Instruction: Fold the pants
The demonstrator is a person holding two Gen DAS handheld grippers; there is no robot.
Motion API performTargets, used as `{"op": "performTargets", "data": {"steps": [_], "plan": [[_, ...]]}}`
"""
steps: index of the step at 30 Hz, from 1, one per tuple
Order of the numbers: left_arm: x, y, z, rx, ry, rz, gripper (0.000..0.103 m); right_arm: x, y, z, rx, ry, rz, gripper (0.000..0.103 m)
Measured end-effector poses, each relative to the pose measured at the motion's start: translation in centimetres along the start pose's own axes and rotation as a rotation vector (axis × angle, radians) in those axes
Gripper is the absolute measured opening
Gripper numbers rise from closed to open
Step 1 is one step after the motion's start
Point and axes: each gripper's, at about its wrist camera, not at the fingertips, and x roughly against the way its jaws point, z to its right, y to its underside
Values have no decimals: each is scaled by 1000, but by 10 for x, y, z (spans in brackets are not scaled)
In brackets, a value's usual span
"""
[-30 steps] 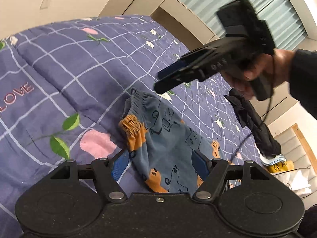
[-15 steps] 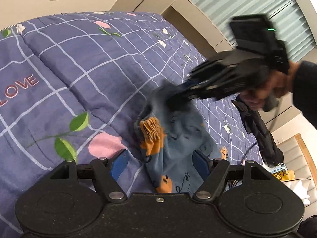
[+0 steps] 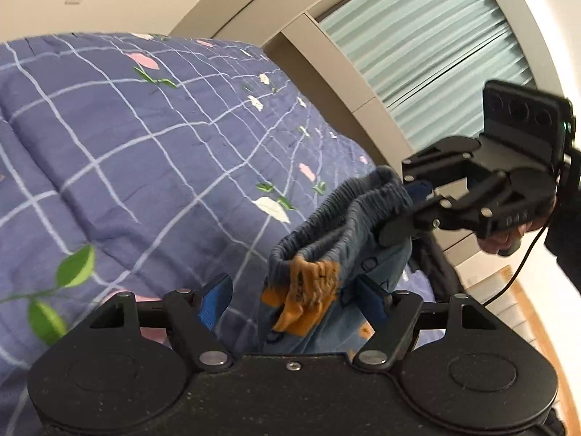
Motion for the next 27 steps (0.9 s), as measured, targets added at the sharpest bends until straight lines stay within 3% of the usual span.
{"op": "performTargets", "data": {"steps": [2, 4, 5, 8, 11, 14, 19, 22, 27], "plan": [[-3, -1, -1, 15, 35, 5, 74, 4, 3, -2, 4, 0, 7, 17], [-1, -3, 4, -7, 64, 29, 61, 8, 8, -3, 5, 10, 10, 17], [0, -4, 8, -31, 84, 34, 47, 10, 10, -3, 2, 17, 12, 17], [3, -1, 32, -158, 155, 24, 22, 17, 18, -3, -6, 35, 22, 17], [2, 5, 51, -256, 173, 24, 20, 24, 27, -5, -10, 39, 32, 18], [-1, 6, 60, -259, 197, 29, 19, 33, 35, -11, -11, 49, 32, 18], [-5, 10, 84, -276, 298, 32, 19, 60, 53, -27, -19, 78, 38, 18], [-19, 21, 104, -265, 371, 3, 19, 80, 70, -41, -30, 105, 22, 18], [-45, 52, 142, -295, 413, -62, 20, 104, 114, -64, -73, 151, -25, 18]]}}
